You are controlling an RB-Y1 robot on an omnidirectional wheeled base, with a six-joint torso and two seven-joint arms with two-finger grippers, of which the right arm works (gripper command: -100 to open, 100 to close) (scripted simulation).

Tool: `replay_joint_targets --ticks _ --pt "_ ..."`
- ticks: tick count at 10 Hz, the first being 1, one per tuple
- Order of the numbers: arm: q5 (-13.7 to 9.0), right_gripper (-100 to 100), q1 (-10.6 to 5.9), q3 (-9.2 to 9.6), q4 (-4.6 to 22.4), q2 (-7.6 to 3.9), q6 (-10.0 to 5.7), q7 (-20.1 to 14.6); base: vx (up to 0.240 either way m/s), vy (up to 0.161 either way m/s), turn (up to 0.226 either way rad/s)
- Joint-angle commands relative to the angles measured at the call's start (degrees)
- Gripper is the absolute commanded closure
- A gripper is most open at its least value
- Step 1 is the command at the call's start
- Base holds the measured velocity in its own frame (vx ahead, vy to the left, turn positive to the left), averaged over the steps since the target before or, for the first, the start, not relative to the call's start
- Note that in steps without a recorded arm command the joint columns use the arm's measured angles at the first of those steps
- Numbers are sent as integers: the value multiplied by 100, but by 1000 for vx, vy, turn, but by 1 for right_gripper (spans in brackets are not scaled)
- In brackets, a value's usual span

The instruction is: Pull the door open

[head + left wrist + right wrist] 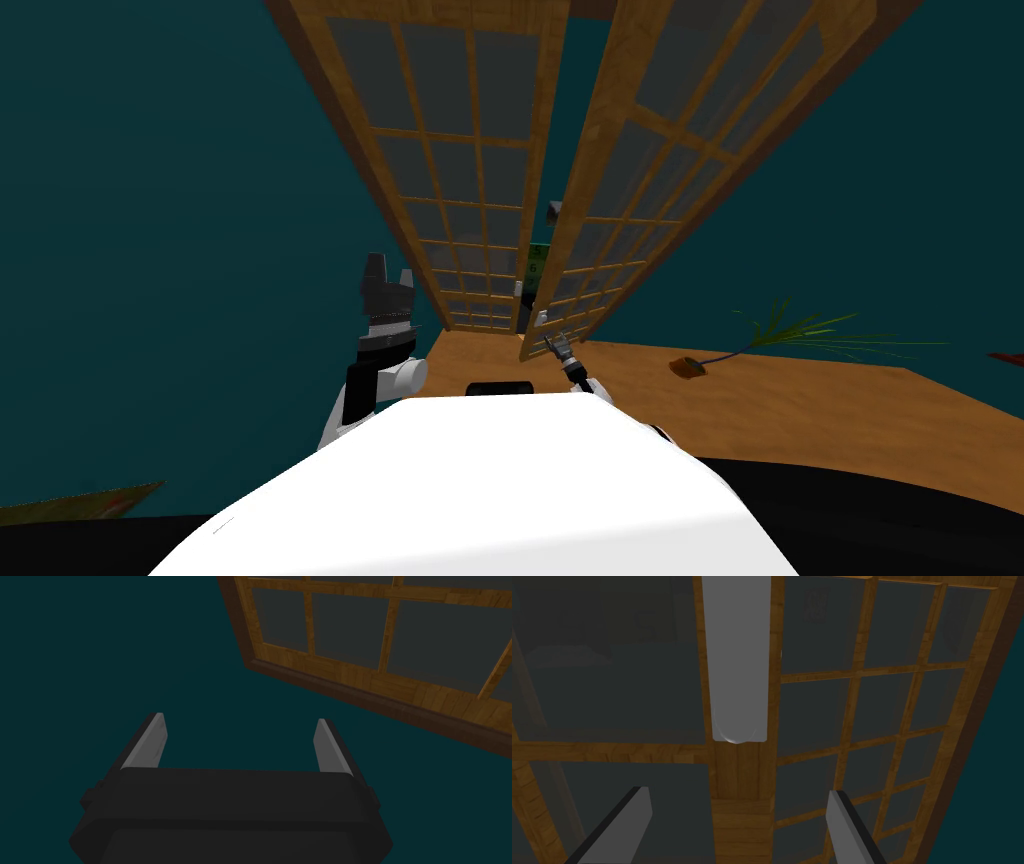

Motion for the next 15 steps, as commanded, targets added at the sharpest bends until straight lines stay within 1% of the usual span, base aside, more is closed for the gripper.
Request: replay_joint_targets --ticks 1,5,8,9,10,11,12,13,15 --pt "-249 -100 -95 176 159 -46 -27 88 119 54 44" --pt "-945 -100 -347 676 570 -179 -93 321 100 48 40" --pt "-1440 -100 -516 1008 841 -270 -136 477 91 6 30" --pt "-1440 -100 -516 1008 841 -270 -136 477 56 -4 7" --pt "-1645 -100 -593 1160 964 -313 -157 548 77 -11 15" --pt "-1703 -100 -617 1206 1000 -326 -163 570 85 -24 17" --pt "-1644 -100 -578 1165 942 -312 -154 545 27 -8 0" --pt "-1644 100 -578 1165 942 -312 -154 545 -7 3 1" --pt "-1644 100 -578 1165 942 -312 -154 545 -4 -1 -3"
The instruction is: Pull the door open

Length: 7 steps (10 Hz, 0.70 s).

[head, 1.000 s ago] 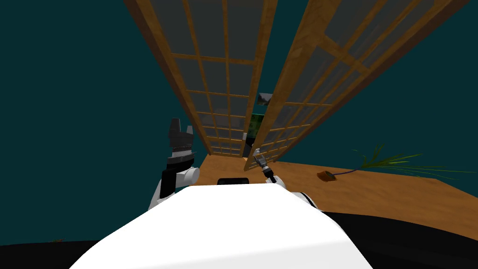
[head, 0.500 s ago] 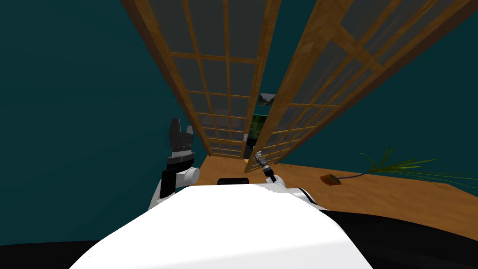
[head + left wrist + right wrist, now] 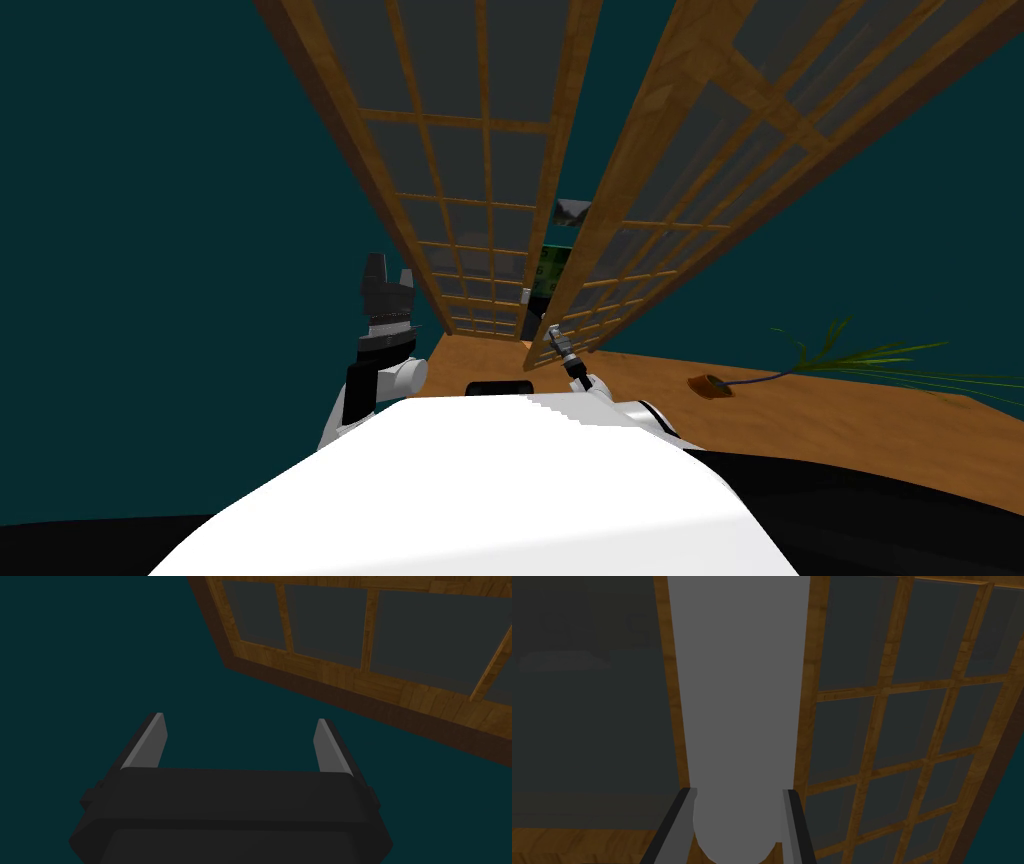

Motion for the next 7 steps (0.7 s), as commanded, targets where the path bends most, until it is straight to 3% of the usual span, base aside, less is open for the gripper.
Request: replay_joint_targets --ticks 1,3,7 --pt "3 100 5 5 2 9 -5 -3 0 0 0" --pt "3 100 5 5 2 9 -5 -3 0 0 0" --pt "-105 100 16 21 -36 0 33 -553 -18 -5 43"
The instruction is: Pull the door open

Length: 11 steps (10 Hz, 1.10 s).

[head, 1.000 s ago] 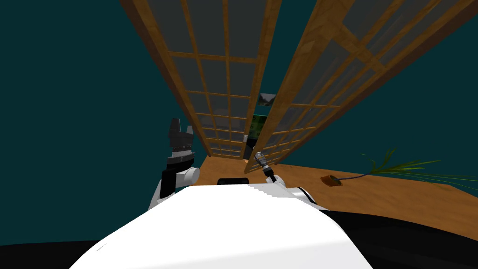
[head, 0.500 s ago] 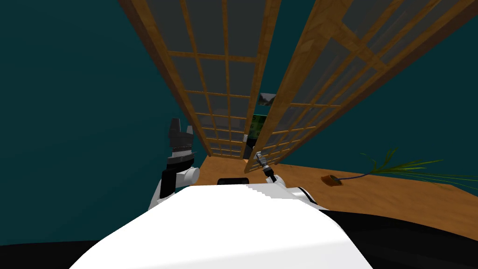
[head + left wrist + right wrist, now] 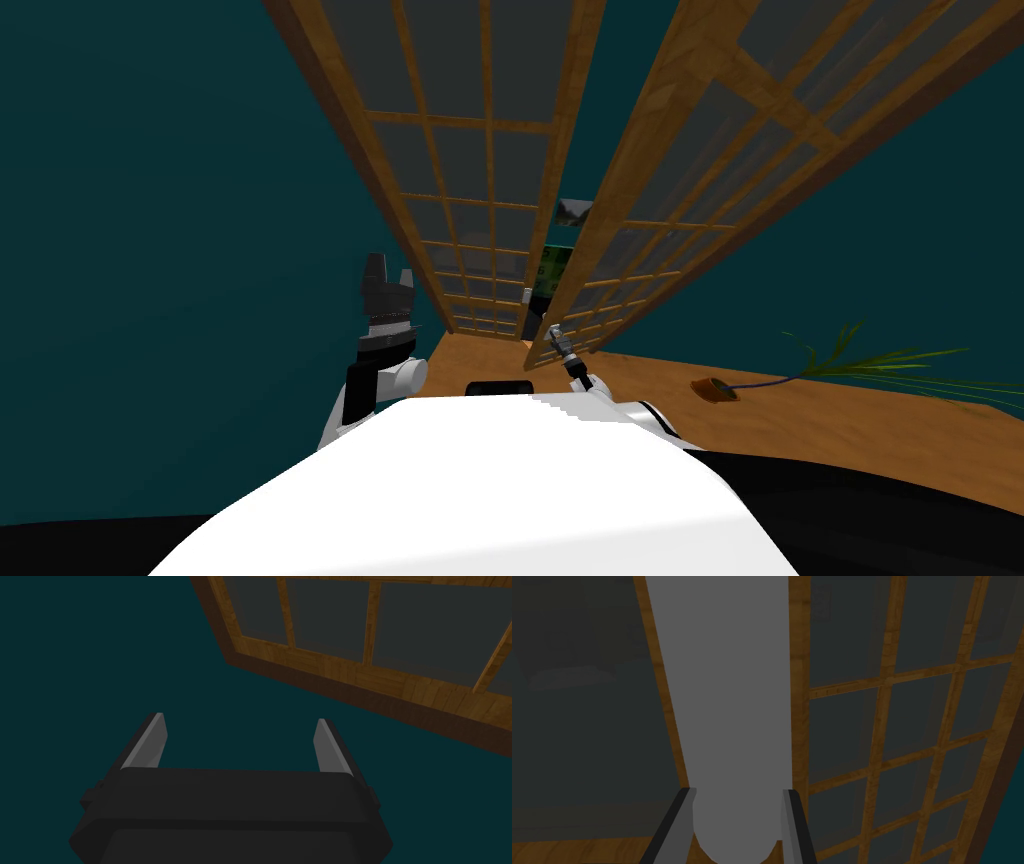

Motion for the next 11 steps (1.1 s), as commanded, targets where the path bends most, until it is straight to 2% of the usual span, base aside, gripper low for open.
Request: replay_joint_targets --ticks 1,5,11 --pt "-48 100 1 19 -3 14 -8 -276 -26 -9 60" --pt "-204 100 26 51 -57 13 39 -916 -30 -13 64" --pt "-354 100 49 81 -108 13 83 -1636 -25 -13 48"
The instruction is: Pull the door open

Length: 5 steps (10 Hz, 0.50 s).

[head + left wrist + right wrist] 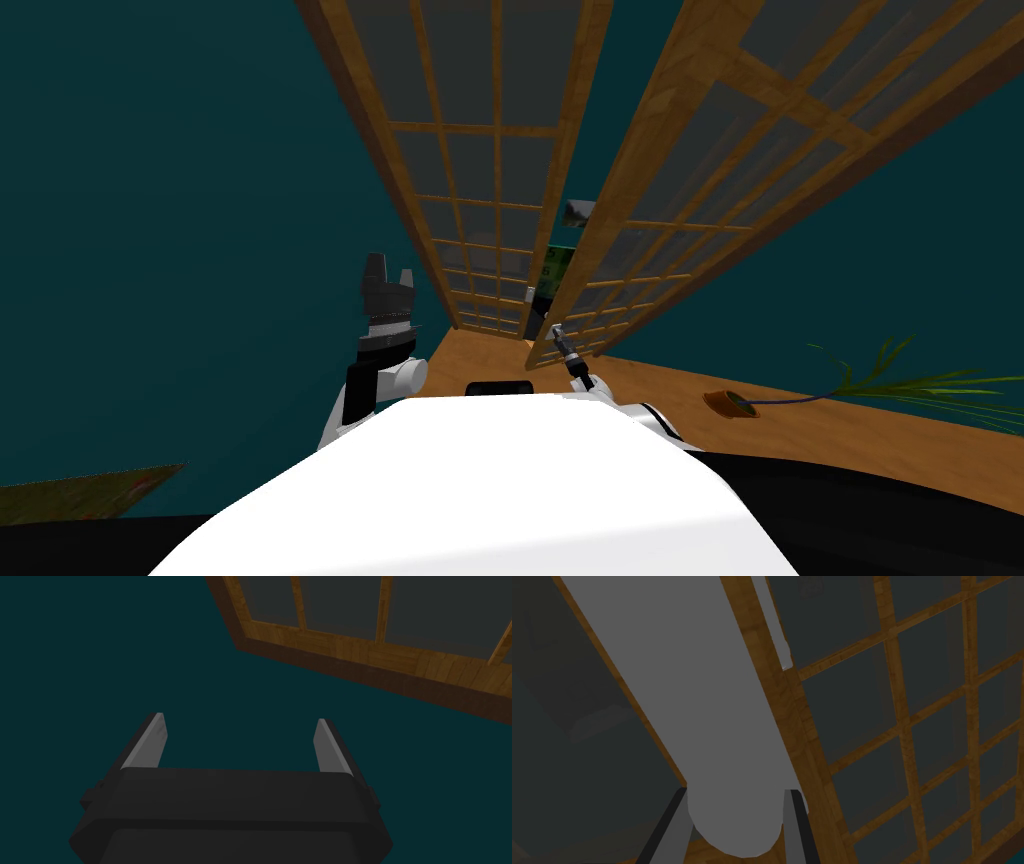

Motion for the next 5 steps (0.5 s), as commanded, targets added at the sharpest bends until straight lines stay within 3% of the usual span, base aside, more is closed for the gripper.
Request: replay_joint_targets --ticks 1,5 --pt "-47 100 -30 44 81 50 -22 -286 -22 -8 56" --pt "-172 100 -10 69 37 50 16 -748 -33 -17 61"
